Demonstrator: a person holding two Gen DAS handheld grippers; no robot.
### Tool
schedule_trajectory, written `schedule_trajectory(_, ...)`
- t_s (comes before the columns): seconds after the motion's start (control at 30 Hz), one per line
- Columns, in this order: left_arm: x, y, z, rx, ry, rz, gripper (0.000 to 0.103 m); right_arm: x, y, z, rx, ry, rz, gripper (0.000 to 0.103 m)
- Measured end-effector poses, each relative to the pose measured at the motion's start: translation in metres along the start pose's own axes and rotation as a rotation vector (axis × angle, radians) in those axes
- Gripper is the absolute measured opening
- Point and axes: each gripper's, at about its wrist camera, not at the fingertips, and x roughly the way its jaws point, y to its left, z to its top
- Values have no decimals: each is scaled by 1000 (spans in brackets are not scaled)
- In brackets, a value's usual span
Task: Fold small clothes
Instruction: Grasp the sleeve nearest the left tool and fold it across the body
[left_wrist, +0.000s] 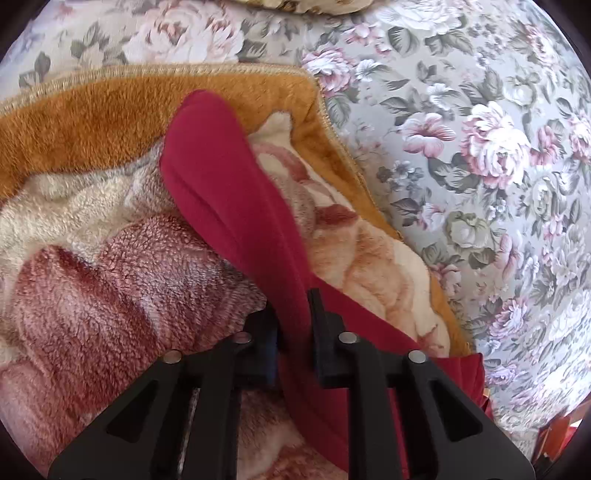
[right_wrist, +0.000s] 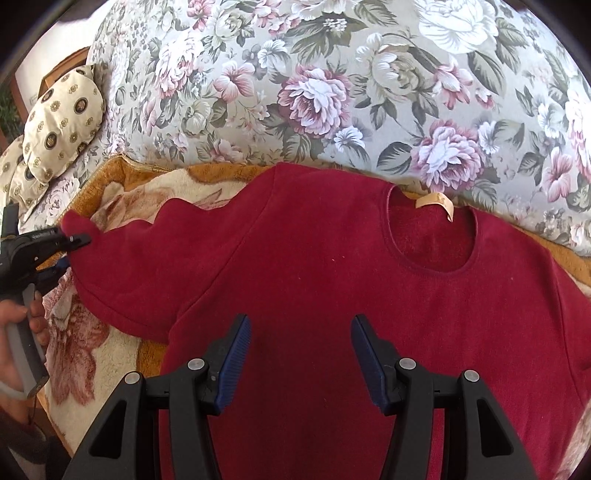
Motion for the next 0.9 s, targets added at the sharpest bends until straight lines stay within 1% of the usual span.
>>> schedule_trajectory(0.07,-16,-15,-4,43,-39,-16,11,-8,-5,-2,-2,-17,9,54)
schedule_trajectory(0.13,-39,-42,-12,117,-82,-58,11,-18,-12,-3,6,-35,4,54)
schedule_trajectory(0.23,-69,-97,-31,234,-104,-170,10,-34,-28,-3,36,-62,-7,54)
schedule_trajectory(0.3,-86,-140,-51,320,-110,-244,10,-48,-44,-4,72,-94,-16,54)
schedule_trajectory(0.4,-95,-205,-86,417,-78,-364,10,-73,-74,-7,113,-139,-64,54)
schedule_trajectory(0.47,-88,-249,-118,491,-39,-415,10,-86,-93,-11,148,-159,-92,54)
schedule_trajectory(0.57,-65,-291,-163,567,22,-441,10,-101,-127,-19,197,-167,-135,54)
schedule_trajectory(0.63,-39,-313,-195,635,95,-444,11,-108,-147,-27,227,-161,-172,54)
schedule_trajectory(0.67,-29,-320,-210,674,122,-429,13,-110,-158,-32,242,-154,-190,54)
schedule_trajectory(0.7,-17,-327,-226,726,163,-401,17,-113,-169,-38,259,-145,-202,54)
schedule_trajectory(0.73,-15,-327,-237,747,193,-400,29,-114,-176,-41,271,-141,-208,54)
schedule_trajectory(0.77,-12,-327,-244,758,228,-414,43,-116,-184,-47,289,-138,-215,54)
schedule_trajectory(0.8,-14,-324,-249,765,254,-438,49,-118,-191,-51,300,-138,-217,54)
schedule_trajectory(0.83,-19,-321,-251,775,259,-455,60,-119,-196,-54,308,-139,-219,54)
schedule_trajectory(0.87,-27,-317,-252,788,256,-469,67,-119,-201,-56,319,-141,-220,54)
schedule_trajectory(0.9,-37,-314,-250,800,251,-489,68,-119,-204,-58,328,-143,-219,54)
